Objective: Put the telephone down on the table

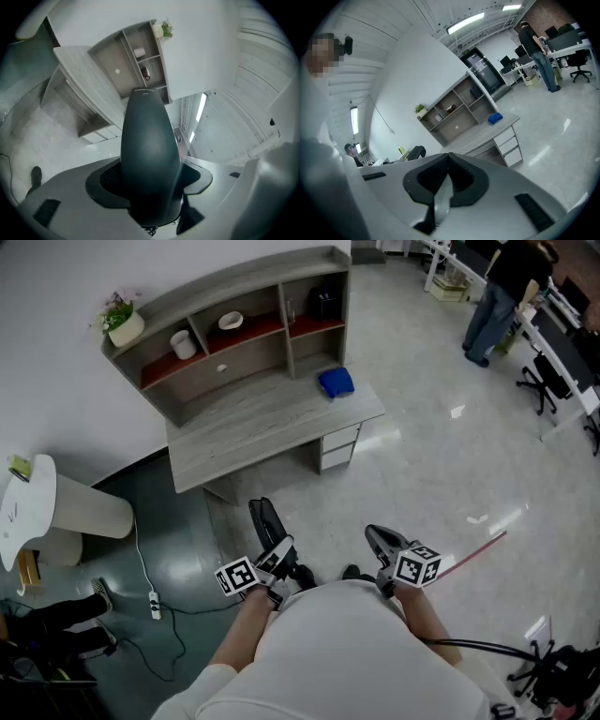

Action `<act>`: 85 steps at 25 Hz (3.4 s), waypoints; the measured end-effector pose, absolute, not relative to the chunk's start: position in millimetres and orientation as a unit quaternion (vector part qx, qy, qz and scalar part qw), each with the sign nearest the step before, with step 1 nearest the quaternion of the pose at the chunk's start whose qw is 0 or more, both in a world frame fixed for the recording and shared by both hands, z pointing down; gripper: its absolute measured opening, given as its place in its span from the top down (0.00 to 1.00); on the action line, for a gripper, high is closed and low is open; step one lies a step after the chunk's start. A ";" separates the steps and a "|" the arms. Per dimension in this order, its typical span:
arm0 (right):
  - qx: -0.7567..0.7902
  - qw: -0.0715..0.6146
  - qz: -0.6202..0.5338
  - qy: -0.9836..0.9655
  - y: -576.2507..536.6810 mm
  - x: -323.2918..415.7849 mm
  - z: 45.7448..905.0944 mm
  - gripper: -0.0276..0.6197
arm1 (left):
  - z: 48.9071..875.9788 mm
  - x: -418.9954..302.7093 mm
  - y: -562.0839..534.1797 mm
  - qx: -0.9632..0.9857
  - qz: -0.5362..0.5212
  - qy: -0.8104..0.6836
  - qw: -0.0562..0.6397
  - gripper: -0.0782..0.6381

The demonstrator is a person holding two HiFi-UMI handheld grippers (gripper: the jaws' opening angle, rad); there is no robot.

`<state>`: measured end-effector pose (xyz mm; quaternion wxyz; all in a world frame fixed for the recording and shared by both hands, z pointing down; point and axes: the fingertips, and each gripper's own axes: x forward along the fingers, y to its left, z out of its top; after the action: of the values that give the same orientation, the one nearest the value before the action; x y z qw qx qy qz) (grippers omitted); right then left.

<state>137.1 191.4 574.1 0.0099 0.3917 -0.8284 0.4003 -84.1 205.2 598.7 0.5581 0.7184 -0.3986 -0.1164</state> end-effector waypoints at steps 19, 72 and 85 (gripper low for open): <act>0.393 -0.005 0.401 -0.827 187.8 111.5 572.6 0.93 | 604.9 -102.0 201.6 0.706 -0.146 -0.375 0.583 0.46; 0.322 0.041 0.437 -0.839 -56.1 152.6 603.1 0.93 | 614.5 -36.2 -11.4 0.682 -0.155 -0.411 0.585 0.46; 0.360 0.036 0.456 -0.813 -100.3 165.4 618.9 0.93 | 634.4 -32.9 -99.5 0.699 -0.099 -0.402 0.583 0.46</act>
<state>165.4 -100.3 618.9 0.0360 0.3602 -0.8128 0.4564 -32.9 -99.5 634.4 0.5834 0.6988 -0.4019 -0.0990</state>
